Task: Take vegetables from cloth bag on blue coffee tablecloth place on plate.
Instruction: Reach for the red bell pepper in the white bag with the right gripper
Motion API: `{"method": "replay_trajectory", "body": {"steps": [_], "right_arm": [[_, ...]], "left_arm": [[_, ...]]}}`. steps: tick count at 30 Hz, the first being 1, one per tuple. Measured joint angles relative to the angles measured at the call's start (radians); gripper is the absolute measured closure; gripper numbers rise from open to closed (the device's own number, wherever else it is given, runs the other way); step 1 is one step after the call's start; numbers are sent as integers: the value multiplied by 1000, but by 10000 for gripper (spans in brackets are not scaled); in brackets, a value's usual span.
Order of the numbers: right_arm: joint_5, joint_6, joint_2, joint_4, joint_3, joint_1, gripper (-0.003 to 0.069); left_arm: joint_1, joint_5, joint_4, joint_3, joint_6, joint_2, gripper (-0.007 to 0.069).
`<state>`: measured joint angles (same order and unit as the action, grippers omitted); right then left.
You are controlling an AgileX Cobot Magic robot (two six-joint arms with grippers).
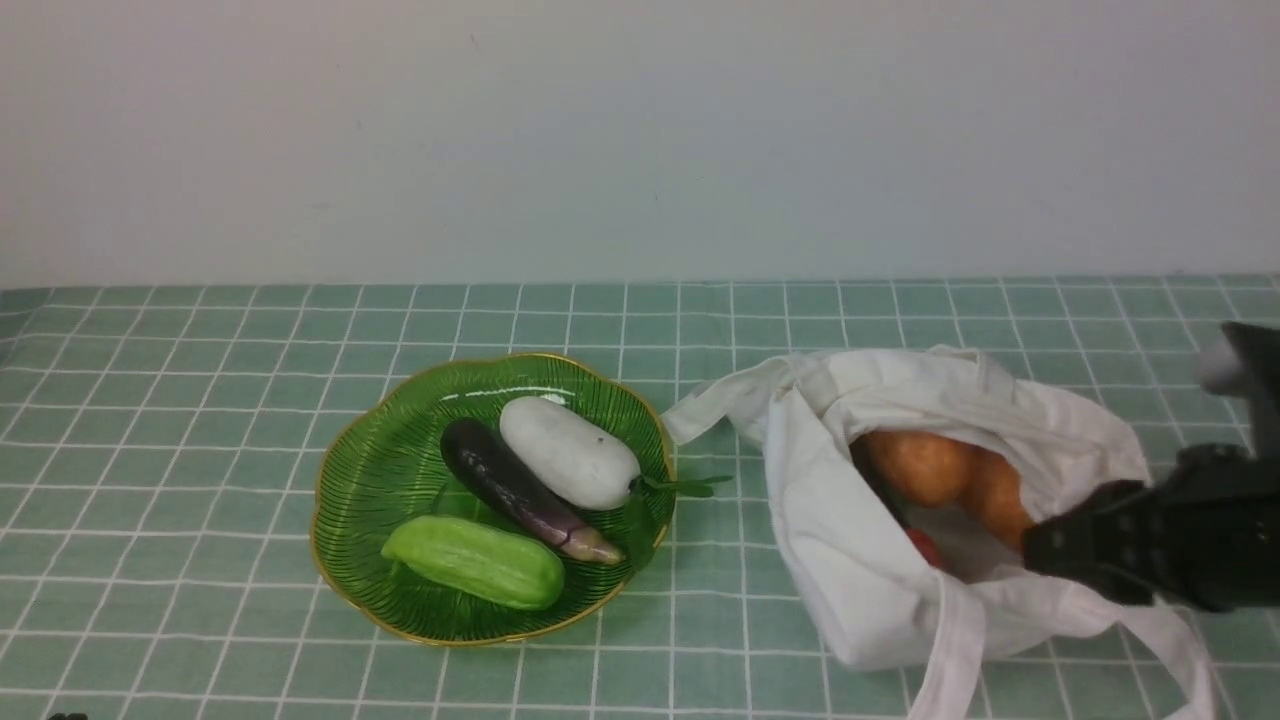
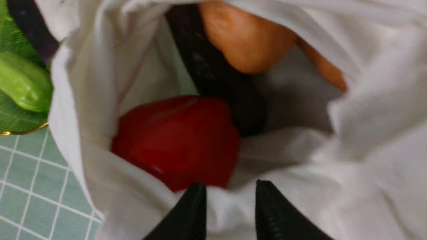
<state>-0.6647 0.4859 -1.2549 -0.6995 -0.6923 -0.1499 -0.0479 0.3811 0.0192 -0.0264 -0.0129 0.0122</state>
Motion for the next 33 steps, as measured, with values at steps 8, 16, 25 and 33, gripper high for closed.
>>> {"method": "replay_trajectory", "body": {"steps": [8,16,25,33], "right_arm": [[-32,39,-238,-8,-154,-111,125],[-29,39,-308,-4,-159,-144,64],[-21,39,-368,11,-165,-145,66],[-32,29,-416,0,-180,-145,66]], "left_arm": [[0,0,0,0,0,0,632],[0,0,0,0,0,0,632],[0,0,0,0,0,0,632],[0,0,0,0,0,0,632]]}}
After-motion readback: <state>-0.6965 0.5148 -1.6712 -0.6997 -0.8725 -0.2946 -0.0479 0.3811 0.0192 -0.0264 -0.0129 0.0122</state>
